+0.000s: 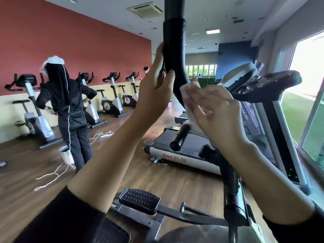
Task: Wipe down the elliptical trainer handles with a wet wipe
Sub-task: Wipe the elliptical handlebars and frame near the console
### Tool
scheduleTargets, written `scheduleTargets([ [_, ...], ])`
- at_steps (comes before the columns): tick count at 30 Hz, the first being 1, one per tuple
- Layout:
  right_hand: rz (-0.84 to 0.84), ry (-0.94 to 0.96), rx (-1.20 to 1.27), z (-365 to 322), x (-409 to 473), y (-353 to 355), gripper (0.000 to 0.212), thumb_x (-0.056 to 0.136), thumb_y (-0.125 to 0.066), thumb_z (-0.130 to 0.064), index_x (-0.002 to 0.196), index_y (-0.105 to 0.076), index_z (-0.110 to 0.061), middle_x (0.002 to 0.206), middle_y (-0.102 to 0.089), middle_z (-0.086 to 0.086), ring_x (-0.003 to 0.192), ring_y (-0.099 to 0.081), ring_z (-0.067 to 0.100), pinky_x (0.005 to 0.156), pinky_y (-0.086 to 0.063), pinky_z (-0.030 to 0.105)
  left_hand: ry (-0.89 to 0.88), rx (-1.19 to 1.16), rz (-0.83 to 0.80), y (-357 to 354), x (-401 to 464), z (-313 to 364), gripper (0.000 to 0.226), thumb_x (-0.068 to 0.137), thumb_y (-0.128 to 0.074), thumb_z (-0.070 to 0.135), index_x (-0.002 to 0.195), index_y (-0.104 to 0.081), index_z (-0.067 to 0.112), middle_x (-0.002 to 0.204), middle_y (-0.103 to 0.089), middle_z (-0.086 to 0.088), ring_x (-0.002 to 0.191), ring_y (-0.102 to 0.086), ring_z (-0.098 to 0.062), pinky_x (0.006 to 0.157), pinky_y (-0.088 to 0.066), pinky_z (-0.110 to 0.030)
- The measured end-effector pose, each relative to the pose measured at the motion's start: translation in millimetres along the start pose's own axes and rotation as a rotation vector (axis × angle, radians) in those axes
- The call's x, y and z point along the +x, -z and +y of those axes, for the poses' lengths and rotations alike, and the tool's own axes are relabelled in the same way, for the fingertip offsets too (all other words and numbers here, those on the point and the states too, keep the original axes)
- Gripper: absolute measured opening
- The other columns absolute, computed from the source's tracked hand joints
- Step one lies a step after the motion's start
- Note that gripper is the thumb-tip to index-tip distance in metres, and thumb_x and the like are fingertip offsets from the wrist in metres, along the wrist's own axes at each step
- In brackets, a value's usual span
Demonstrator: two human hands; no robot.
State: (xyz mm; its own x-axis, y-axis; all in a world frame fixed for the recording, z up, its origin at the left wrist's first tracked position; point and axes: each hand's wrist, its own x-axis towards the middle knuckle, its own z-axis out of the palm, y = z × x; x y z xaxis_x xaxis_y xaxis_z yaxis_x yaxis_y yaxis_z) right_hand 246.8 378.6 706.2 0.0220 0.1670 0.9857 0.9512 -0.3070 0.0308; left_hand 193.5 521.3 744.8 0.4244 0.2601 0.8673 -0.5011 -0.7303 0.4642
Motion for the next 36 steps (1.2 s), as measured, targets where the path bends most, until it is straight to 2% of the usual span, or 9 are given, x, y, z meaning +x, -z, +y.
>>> scheduleTargets([
  [2,0.058,0.040,-0.017,-3.1,10.8,-11.0,0.012,0.081,-0.067,-0.010,0.088,-0.076,-0.008,0.083,-0.074,0.002,0.082,-0.064,0.025,0.068,-0.050,0.020,0.012,-0.037,0.009,0.2,3.4,0.7,0.059,0.095,-0.043,0.014,0.152,-0.028,0.021,0.099,-0.053,0.028,0.078,-0.046,0.011,0.076,-0.039,-0.006],
  [5,0.115,0.066,-0.018,-4.9,19.5,-20.9,0.007,0.078,-0.073,-0.005,0.083,-0.076,-0.008,0.077,-0.073,0.000,0.081,-0.065,0.027,0.066,-0.049,0.023,-0.005,-0.086,0.009,0.1,8.5,3.5,0.058,0.095,-0.040,0.012,0.151,-0.029,0.016,0.138,-0.053,0.013,0.104,-0.053,0.011,0.095,-0.039,-0.008],
  [8,0.098,0.061,-0.013,1.0,8.9,-16.8,0.010,0.075,-0.073,-0.002,0.085,-0.075,-0.004,0.082,-0.074,0.003,0.083,-0.065,0.028,0.070,-0.048,0.021,-0.020,-0.158,0.009,-2.1,14.1,0.6,0.058,0.095,-0.038,0.007,0.151,-0.028,0.015,0.130,-0.059,0.002,0.082,-0.054,0.003,0.078,-0.042,-0.011],
  [11,0.080,0.057,-0.032,4.3,2.3,-11.5,0.014,0.077,-0.072,-0.004,0.090,-0.075,-0.005,0.084,-0.074,0.001,0.083,-0.063,0.026,0.074,-0.040,0.011,-0.029,-0.232,0.023,-4.2,16.8,-1.9,0.059,0.094,-0.038,0.004,0.152,-0.026,0.009,0.149,-0.044,0.001,0.127,-0.048,0.000,0.103,-0.038,-0.015],
  [13,0.086,0.047,-0.015,2.3,9.1,-13.1,0.017,0.080,-0.071,-0.008,0.096,-0.075,-0.006,0.087,-0.074,0.001,0.082,-0.064,0.025,0.074,-0.038,0.010,-0.040,-0.278,0.017,-4.5,17.9,-2.1,0.059,0.094,-0.038,0.001,0.152,-0.025,0.008,0.153,-0.038,0.000,0.138,-0.038,-0.004,0.114,-0.032,-0.024],
  [19,0.112,-0.010,-0.010,-7.5,28.7,-20.9,0.023,0.081,-0.072,-0.008,0.104,-0.073,-0.008,0.095,-0.073,0.001,0.084,-0.065,0.023,0.075,-0.041,0.010,-0.074,-0.396,-0.012,-3.5,24.5,-16.0,0.057,0.095,-0.035,-0.007,0.150,-0.029,0.006,0.149,-0.041,-0.017,0.135,-0.033,-0.033,0.108,-0.029,-0.042],
  [24,0.108,-0.053,-0.107,-15.5,11.9,-20.6,0.025,0.085,-0.070,-0.012,0.110,-0.070,-0.008,0.112,-0.068,0.000,0.091,-0.063,0.020,0.087,-0.043,0.008,-0.137,-0.510,-0.141,0.0,34.1,-27.8,0.056,0.097,-0.034,-0.003,0.151,-0.022,0.003,0.156,-0.030,-0.009,0.146,-0.026,-0.024,0.118,-0.025,-0.050],
  [28,0.167,-0.090,-0.159,-23.5,27.5,-29.7,0.023,0.086,-0.070,-0.015,0.109,-0.070,-0.011,0.113,-0.068,0.001,0.092,-0.066,0.016,0.086,-0.047,0.011,-0.154,-0.584,-0.232,4.9,42.9,-34.1,0.056,0.097,-0.033,-0.006,0.151,-0.020,0.002,0.157,-0.028,-0.007,0.146,-0.025,-0.011,0.121,-0.022,-0.041],
  [36,0.226,-0.179,-0.334,-48.2,34.2,-39.9,0.024,0.088,-0.067,-0.016,0.111,-0.070,-0.012,0.111,-0.070,0.002,0.093,-0.066,0.015,0.084,-0.050,0.019,-0.135,-0.812,-0.455,8.5,58.9,-46.5,0.065,0.093,-0.033,-0.011,0.153,-0.015,0.007,0.160,-0.021,-0.007,0.148,-0.020,-0.015,0.122,-0.015,-0.045],
])
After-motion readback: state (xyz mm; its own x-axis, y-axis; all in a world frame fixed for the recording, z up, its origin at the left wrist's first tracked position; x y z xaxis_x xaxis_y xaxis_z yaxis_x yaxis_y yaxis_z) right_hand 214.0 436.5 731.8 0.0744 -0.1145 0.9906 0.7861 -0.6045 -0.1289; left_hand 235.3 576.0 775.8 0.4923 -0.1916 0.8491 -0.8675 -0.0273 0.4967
